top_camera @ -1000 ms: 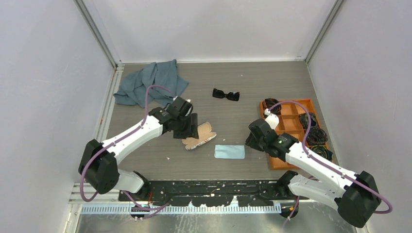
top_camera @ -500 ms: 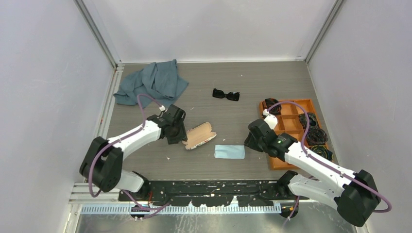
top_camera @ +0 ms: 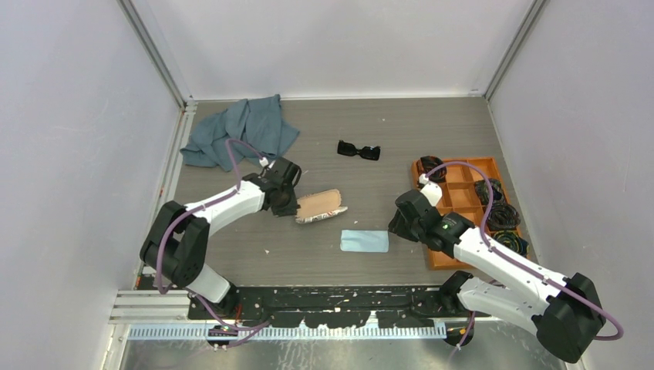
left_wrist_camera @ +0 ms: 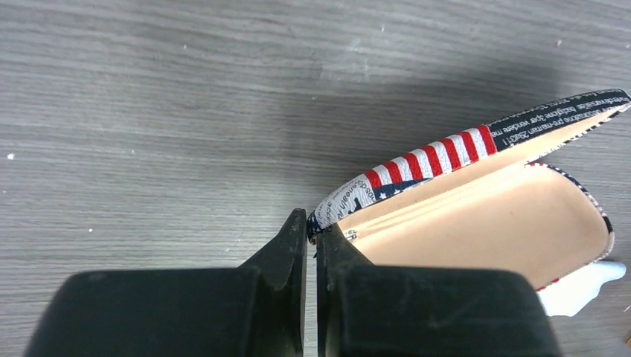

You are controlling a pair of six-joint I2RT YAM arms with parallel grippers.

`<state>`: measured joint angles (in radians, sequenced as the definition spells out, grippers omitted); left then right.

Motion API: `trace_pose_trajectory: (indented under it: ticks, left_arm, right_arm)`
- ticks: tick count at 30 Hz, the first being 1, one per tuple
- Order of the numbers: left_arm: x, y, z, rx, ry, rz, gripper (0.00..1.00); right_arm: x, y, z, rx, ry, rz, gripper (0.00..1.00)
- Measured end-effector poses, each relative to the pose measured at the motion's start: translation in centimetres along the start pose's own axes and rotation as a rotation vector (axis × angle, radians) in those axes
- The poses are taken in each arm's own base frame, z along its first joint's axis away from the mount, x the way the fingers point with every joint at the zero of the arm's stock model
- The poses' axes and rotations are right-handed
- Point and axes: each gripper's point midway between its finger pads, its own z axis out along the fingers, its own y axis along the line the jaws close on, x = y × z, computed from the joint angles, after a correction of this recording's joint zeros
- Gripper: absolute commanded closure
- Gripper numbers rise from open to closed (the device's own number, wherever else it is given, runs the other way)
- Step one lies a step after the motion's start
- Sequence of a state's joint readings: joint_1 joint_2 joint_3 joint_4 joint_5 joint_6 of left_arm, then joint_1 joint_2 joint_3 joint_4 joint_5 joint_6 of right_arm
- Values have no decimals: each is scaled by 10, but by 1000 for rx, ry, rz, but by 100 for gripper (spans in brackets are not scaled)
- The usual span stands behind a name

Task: Organize the sunglasses
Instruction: Move the sunglasses case at the center of the board.

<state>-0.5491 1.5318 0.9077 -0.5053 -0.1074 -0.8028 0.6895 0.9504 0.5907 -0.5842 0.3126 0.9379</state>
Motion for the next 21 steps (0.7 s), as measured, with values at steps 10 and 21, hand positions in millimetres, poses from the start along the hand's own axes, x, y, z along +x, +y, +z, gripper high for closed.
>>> trace_pose_trajectory:
  ticks: [10,21]
  left_arm:
    - [-32,-4,2,21,-107,-2,91]
    - [-46,-15,10,51,-96,87,51]
  right_arm:
    - [0,0,0,0,1,3,59]
    - [1,-2,-2,0,1,4,58]
